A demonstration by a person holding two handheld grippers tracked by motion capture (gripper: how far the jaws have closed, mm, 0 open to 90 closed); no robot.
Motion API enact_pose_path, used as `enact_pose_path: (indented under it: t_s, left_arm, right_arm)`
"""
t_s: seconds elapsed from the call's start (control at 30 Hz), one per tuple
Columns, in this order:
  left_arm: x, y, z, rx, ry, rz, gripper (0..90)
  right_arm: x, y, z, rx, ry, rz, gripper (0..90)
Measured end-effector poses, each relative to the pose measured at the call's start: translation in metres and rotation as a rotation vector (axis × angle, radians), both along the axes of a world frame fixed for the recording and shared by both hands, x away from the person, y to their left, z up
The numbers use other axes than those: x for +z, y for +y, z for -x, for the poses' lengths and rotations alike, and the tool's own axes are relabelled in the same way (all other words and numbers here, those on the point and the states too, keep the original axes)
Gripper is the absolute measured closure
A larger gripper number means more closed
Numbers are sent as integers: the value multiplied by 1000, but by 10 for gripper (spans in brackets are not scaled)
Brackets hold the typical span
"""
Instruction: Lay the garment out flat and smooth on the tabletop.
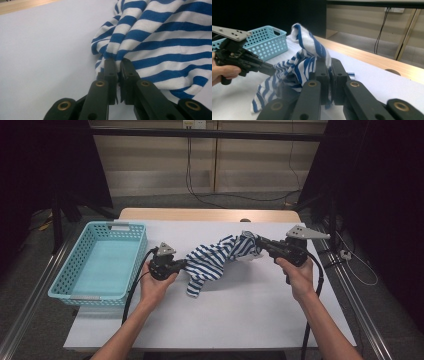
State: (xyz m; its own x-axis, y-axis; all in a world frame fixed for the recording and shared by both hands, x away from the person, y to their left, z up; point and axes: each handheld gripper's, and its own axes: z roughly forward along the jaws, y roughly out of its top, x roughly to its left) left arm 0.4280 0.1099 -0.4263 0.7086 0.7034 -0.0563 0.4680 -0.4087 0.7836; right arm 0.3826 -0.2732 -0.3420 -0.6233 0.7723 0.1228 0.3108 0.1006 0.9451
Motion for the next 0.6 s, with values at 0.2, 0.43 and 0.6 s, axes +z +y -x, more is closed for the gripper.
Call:
enact_pose_path:
  t_s: [0.2, 0.43, 0.6]
  left_arm:
    - [3, -3, 3, -1, -5, 20, 651]
    - [13, -24, 11, -61, -39, 61, 501]
    - [16, -44, 17, -98, -66, 40, 428]
  right_arm:
    - [-15, 14, -3, 26, 44, 41, 871]
    - [-26, 27, -5, 72, 77, 74, 870]
    - [-36, 38, -4, 121, 109, 92, 869]
